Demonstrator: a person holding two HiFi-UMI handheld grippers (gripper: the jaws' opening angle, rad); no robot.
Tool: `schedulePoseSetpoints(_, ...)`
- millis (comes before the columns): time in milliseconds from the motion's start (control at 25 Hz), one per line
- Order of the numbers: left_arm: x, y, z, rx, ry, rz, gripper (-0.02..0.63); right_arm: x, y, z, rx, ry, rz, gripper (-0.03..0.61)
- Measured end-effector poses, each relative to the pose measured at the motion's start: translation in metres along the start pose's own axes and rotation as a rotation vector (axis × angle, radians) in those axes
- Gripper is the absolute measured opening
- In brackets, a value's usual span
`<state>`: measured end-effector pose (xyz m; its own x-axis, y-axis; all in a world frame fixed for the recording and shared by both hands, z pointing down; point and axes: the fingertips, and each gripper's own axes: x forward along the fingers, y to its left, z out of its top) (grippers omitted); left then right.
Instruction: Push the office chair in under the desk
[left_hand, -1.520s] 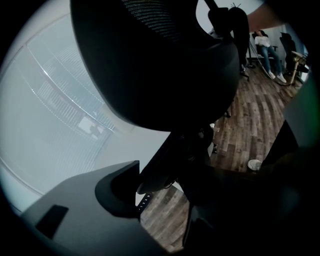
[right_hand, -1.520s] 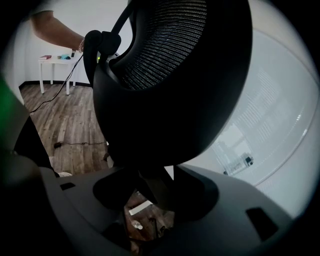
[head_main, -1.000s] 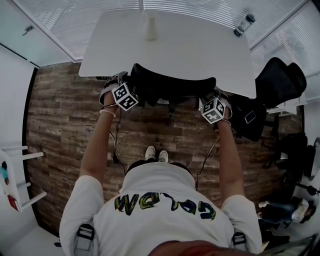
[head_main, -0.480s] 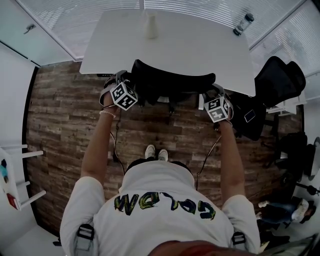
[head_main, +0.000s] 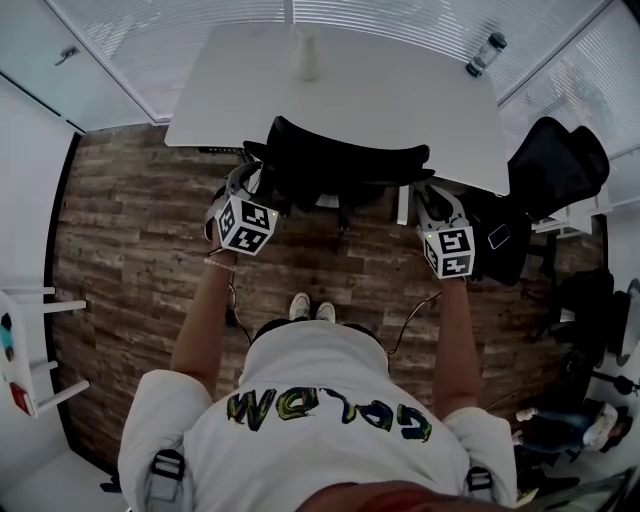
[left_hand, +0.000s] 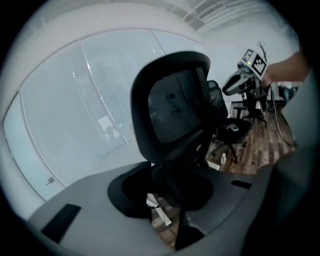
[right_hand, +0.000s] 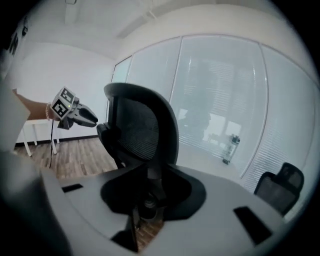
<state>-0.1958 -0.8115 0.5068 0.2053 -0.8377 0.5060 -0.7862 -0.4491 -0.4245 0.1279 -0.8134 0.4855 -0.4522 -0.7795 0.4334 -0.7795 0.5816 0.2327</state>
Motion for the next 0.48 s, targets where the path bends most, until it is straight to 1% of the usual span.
schedulePoseSetpoints(160, -0.040, -0.012, 0.042, -0.203, -0.159, -0.041, 0.057, -0.028, 0.019, 0.039, 0.073, -0.105, 0.017, 0.081)
schedulePoseSetpoints(280, -0.071, -0.015, 0.073, -0.344, -0.272, -0.074, 0.035, -0.046, 0.036, 0.066, 0.107, -0.168, 0.036, 0.062)
schedulePoseSetpoints(360, -0.089, -0.016, 0.089, -0.399, -0.329, -0.087, 0.023, -0.058, 0.048, 0.082, 0.126, -0.202, 0.051, 0.052)
schedulePoseSetpoints(480, -0.115, -0.019, 0.108, -0.424, -0.387, -0.098, 0.015, -0.074, 0.065, 0.102, 0.133, -0.239, 0.067, 0.040)
